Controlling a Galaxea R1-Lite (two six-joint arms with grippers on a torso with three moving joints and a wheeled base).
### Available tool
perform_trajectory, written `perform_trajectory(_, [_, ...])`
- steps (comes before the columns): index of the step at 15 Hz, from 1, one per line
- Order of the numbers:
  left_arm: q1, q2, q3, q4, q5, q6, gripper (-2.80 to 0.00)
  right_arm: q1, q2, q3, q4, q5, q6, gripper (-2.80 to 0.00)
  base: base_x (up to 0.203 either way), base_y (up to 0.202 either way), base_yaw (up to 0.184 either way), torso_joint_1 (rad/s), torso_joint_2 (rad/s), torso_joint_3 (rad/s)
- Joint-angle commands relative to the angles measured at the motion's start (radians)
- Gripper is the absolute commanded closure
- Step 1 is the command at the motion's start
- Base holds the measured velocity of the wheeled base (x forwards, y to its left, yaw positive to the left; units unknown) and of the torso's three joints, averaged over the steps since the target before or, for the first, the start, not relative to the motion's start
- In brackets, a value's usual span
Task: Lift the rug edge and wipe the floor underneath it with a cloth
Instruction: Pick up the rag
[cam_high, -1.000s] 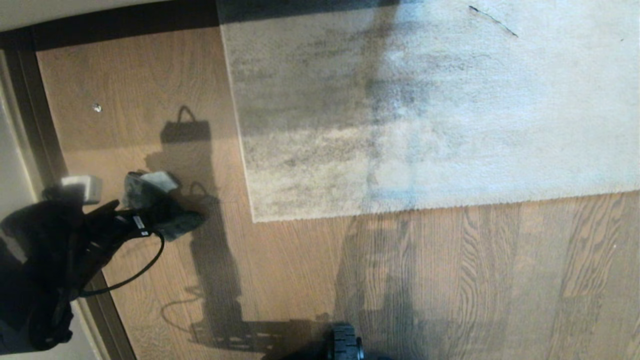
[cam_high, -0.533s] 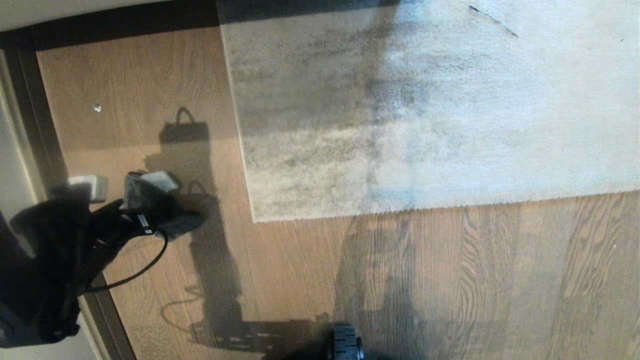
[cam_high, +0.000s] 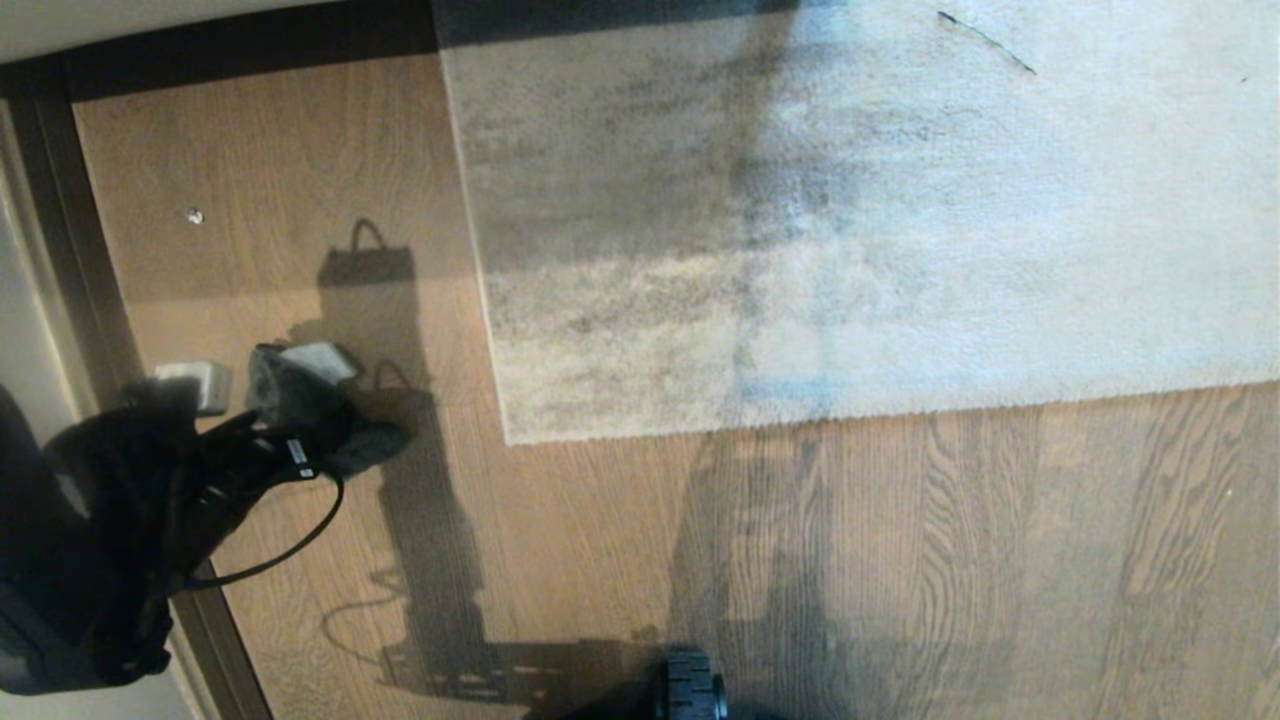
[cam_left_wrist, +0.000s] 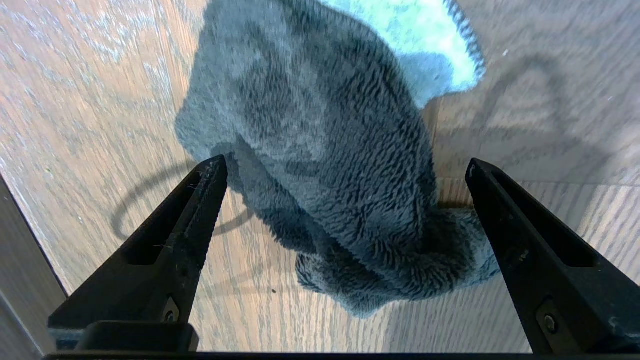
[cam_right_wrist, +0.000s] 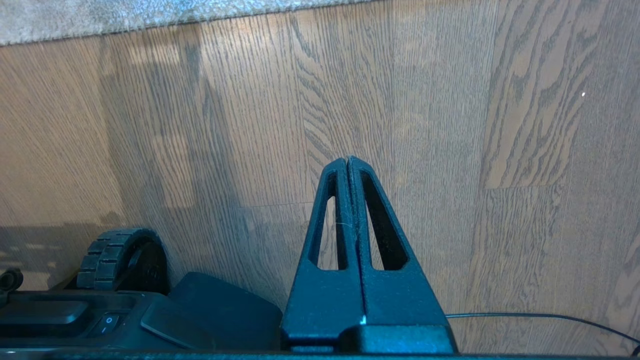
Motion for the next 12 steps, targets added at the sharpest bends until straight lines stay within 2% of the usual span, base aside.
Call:
perform_trajectory(1, [0.000,0.016,-0.008,-0.048,-0.001,0.000,-2.80,0.000,0.000,0.000,0.000,0.001,0.000,0.00,0.000,0.000,0.000,0.000,0.00,0.000])
perform_trajectory(2, [-0.001,0.020,-0.012,-0.048,-0.001,0.000,0.00,0.000,0.000,0.000,0.000,0.001,0.000,0.00,0.000,0.000,0.000,0.000,0.00,0.000])
perform_trajectory(6, [-0.006,0.026,-0.058,-0.048,-0.004,-0.003,0.00,0.000,0.000,0.000,0.000,0.001,0.000,0.00,0.000,0.000,0.000,0.000,0.00,0.000])
perform_trajectory(12, [-0.018,0.015,-0.063,-0.048,-0.005,-0.001,0.00,0.000,0.000,0.000,0.000,0.001,0.000,0.00,0.000,0.000,0.000,0.000,0.00,0.000])
